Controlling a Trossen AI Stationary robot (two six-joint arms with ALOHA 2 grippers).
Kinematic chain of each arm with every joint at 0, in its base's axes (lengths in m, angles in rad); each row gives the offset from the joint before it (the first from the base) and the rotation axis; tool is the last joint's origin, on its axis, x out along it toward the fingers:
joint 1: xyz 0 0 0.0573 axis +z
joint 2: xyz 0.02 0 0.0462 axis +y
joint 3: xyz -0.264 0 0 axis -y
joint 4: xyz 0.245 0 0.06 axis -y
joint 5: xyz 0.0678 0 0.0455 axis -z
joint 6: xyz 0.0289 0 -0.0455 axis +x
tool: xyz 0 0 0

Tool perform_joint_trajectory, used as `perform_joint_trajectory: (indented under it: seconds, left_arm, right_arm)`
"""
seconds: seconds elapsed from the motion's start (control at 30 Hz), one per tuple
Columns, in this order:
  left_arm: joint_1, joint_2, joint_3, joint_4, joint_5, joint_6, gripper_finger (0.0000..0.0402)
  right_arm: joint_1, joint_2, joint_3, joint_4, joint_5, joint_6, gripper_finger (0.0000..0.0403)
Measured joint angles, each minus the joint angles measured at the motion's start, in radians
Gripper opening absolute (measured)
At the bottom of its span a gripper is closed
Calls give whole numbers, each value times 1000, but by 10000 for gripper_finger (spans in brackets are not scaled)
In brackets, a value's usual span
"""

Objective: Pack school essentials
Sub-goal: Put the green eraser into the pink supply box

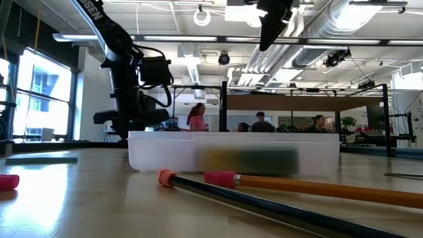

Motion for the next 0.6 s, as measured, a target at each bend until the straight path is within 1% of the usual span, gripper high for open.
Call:
perform_joint_trajectory:
  seconds: [0.23, 0.37, 0.5, 0.6]
  left_arm:
    - [-9, -60, -1, 1, 42, 14, 59]
    - [-27, -94, -1, 1, 43, 15, 59]
    - [-73, -130, 1, 17, 59, 33, 59]
    - [-129, -161, 2, 60, 64, 65, 59]
  right_arm:
    - [0, -87, 0, -7, 4, -6, 167]
    - [0, -145, 0, -16, 16, -7, 167]
    - [0, -206, 0, -22, 17, -3, 167]
    - [0, -243, 0, -25, 16, 16, 167]
